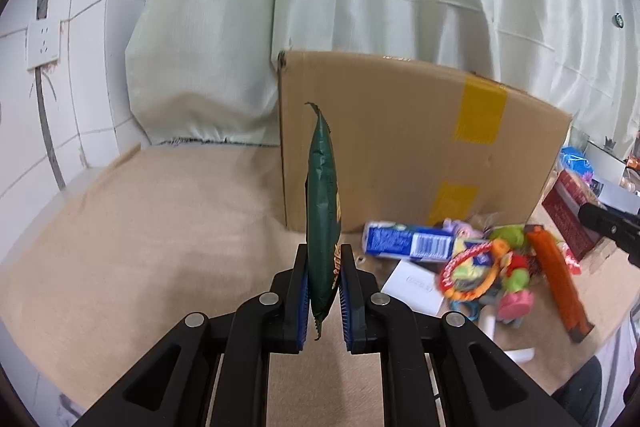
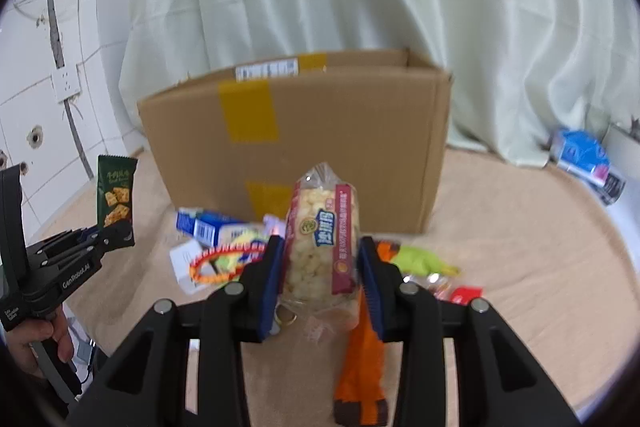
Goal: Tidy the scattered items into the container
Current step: 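Lift both held packets over the cardboard box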
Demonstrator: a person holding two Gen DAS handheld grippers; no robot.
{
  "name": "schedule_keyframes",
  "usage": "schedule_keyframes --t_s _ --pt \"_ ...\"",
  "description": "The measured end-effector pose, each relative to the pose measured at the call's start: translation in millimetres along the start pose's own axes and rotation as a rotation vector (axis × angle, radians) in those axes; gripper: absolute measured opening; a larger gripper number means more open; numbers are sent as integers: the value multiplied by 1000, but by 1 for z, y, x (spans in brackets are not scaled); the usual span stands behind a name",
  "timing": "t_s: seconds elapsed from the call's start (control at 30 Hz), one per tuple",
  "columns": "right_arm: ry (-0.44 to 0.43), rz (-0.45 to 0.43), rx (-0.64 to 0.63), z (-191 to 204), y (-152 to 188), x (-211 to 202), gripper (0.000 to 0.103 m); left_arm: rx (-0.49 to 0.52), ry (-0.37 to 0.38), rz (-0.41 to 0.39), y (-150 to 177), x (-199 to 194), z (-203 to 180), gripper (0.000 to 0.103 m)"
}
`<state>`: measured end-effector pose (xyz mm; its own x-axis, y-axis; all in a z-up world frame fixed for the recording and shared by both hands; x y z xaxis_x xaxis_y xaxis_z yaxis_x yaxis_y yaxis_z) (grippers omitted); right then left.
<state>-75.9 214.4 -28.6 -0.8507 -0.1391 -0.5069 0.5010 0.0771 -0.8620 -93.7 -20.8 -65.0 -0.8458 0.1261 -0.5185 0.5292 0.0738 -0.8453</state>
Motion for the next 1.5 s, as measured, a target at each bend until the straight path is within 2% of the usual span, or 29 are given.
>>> schedule_keyframes --t_s 0.2,0.37,0.47,0.6,0.77,0.9,1.03,1.17,1.3,1.5 --pt "7 -21 -4 -4 -12 -8 41 1 2 -1 -6 -5 -2 13" --pt "4 5 -2 -4 -5 -1 41 9 10 8 -5 -9 -7 13" --pt "-5 0 2 -5 -6 -6 41 22 15 -12 -16 -16 -12 13" --pt "1 -45 -8 -8 -33 -20 41 42 33 -73 -63 -33 -24 13" --pt "2 -132 -32 -11 -99 -36 41 68 57 -152 -134 -43 -41 13" --pt "-3 -171 -55 -12 -150 -29 42 86 55 -179 -187 -29 -53 13" --pt "-11 -172 -68 -11 -191 -5 42 92 65 -131 -220 6 -64 13" --pt "-26 -111 -77 -10 -211 39 42 116 65 -37 -231 53 -75 14" --pt "-38 -6 -68 -13 -208 93 42 125 66 82 -218 102 -78 14" --pt "-54 92 -58 -19 -182 142 42 117 68 144 -188 131 -76 14"
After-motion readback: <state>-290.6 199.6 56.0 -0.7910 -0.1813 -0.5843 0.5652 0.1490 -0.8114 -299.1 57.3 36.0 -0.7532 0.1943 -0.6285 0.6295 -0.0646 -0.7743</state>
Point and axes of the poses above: each gripper's, at about its wrist camera, not at the fingertips, and x roughly the way its jaws point, z to its left, y to its underside, the point moved 8 cm from there along x, roughly the way its jaws point, and after that the axes turned 5 degrees about -x, right-handed, at the moved point
